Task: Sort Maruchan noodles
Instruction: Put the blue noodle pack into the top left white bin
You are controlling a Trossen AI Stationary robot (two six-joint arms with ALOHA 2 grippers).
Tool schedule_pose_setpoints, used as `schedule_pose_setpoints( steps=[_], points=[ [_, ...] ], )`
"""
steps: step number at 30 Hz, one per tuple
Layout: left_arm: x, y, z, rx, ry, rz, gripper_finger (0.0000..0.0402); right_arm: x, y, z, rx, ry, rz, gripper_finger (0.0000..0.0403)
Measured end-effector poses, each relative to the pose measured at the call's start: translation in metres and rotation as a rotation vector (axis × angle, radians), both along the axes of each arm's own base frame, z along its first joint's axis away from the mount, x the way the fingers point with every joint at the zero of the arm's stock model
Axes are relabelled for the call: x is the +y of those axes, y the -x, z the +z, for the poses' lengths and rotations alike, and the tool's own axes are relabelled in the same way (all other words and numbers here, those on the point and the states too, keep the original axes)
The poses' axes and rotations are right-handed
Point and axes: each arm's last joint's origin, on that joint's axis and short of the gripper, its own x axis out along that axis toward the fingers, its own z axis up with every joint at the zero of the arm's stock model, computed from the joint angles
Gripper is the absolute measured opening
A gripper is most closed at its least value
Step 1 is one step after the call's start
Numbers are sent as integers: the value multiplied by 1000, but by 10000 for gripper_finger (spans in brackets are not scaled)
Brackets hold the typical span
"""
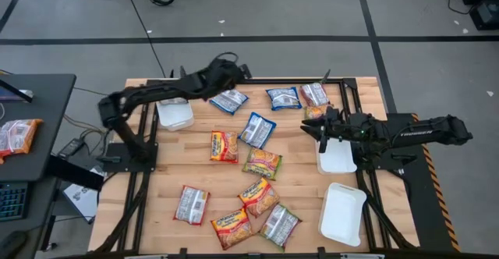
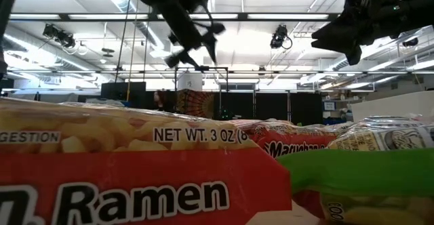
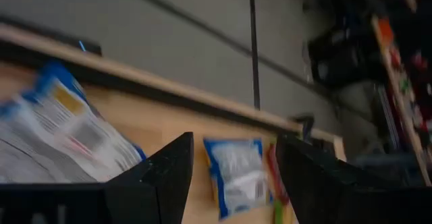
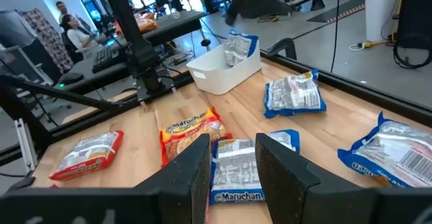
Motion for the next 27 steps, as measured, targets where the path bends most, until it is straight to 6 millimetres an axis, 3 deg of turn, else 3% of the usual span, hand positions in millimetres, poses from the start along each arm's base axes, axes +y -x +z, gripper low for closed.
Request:
schedule_pose_setpoints(
  steps=[5,10,16,21,24,27],
  points=[
    [11,-23,-35,37,101,-109,254,0,0,-2,18,-6,-1,124],
    [23,-35,-46,141,90,-221,273,0,1,-4,30,-42,-5,124],
    [23,-30,-62,615,86,-473,263,0,1,-7,56,-50,-5,124],
    [16,-20,-67,974,-26,-699,256,0,1,-7,57,-50,-6,124],
    [17,-19,-67,1087,-106,-827,256,0,1,-7,60,-48,-16,124],
    [26,-22,-74,1097,-138,-842,256,-1,1,-7,64,-39,-35,124]
  ],
)
